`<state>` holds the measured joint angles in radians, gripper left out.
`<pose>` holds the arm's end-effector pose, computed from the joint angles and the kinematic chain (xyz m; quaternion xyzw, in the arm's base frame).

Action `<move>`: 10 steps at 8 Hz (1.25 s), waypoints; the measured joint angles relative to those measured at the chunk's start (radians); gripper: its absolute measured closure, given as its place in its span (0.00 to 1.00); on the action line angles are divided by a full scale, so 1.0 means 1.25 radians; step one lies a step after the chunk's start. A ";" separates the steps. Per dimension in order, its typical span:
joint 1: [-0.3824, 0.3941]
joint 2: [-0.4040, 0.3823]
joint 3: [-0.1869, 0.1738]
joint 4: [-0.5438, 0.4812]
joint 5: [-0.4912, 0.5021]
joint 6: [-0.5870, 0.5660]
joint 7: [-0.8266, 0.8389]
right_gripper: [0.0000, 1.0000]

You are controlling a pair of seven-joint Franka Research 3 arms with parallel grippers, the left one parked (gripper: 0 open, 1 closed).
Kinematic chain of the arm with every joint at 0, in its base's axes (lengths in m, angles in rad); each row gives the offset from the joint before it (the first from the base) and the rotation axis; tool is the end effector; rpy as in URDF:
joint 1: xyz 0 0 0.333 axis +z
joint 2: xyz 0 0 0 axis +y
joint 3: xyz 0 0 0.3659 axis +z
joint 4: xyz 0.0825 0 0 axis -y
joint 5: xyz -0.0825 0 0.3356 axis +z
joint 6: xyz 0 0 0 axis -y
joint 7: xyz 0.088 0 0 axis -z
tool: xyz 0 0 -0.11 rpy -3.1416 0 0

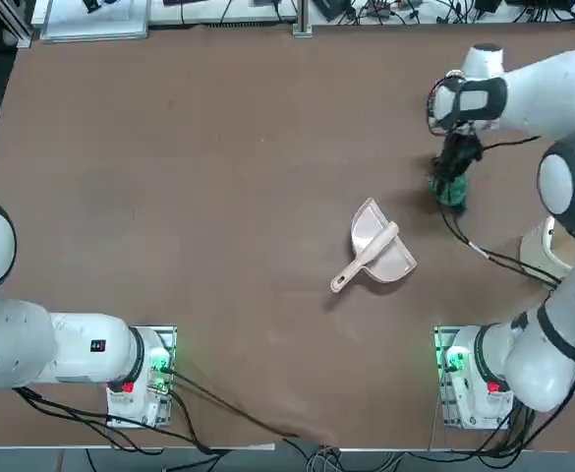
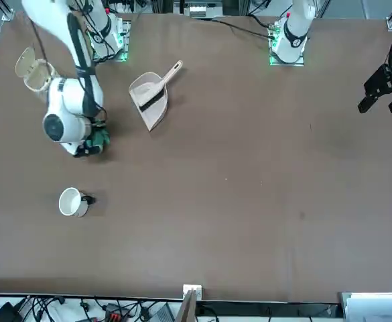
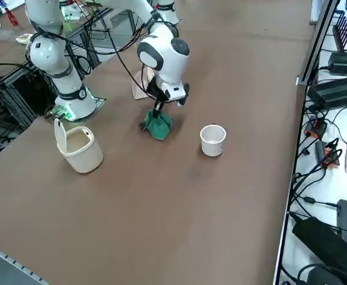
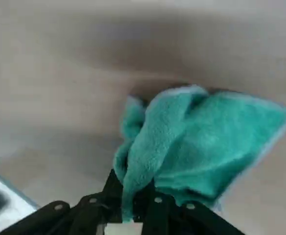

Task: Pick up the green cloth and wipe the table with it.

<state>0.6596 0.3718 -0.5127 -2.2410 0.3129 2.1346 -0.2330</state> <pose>0.4743 0.0892 0.2784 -0.9765 -0.0718 0.2012 0.0296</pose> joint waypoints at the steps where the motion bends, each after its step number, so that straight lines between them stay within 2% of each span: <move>1: 0.029 0.011 0.001 0.006 0.071 0.010 0.001 0.93; 3: 0.067 0.014 0.001 0.030 0.172 0.011 0.002 0.93; 4: 0.070 0.014 0.001 0.041 0.179 0.011 0.002 0.93; 5: 0.069 0.015 -0.008 0.040 0.150 0.009 -0.009 0.93; 7: 0.031 0.027 -0.042 0.021 -0.002 0.008 -0.047 0.93; 9: -0.062 0.032 -0.054 0.004 -0.162 0.024 -0.084 0.93; 10: -0.108 0.032 -0.054 0.000 -0.215 0.045 -0.110 0.93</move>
<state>0.5247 0.4122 -0.5805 -2.2410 0.0444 2.1904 -0.3702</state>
